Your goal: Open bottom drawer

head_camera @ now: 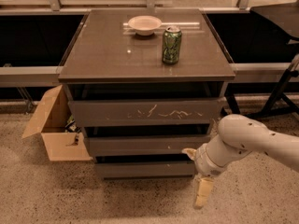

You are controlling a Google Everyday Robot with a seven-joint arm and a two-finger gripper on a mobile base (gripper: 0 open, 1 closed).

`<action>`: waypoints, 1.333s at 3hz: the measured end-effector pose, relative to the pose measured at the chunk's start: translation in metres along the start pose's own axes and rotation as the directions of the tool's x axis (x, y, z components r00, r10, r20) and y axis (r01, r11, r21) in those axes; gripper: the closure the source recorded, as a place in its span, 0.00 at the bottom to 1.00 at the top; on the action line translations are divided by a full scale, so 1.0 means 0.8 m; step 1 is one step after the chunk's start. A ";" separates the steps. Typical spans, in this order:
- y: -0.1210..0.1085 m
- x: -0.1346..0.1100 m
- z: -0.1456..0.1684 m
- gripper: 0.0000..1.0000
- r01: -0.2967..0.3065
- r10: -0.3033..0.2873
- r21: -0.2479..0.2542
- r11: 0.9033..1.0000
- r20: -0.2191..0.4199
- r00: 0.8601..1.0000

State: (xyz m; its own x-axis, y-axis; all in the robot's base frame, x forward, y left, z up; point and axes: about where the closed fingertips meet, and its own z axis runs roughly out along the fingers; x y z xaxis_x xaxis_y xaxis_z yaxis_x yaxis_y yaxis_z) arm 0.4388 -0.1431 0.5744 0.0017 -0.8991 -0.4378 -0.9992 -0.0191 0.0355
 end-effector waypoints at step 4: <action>-0.062 0.059 0.137 0.00 0.147 -0.147 0.015 0.989 0.054 0.988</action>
Offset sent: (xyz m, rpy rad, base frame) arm 0.0229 0.0038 -0.0666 -0.0084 -0.0258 0.0302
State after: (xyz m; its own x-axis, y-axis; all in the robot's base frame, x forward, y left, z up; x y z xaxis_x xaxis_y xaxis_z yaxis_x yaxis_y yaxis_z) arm 0.4839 -0.1368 0.4539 0.1466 -0.8615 -0.4861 -0.9886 -0.1444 -0.0422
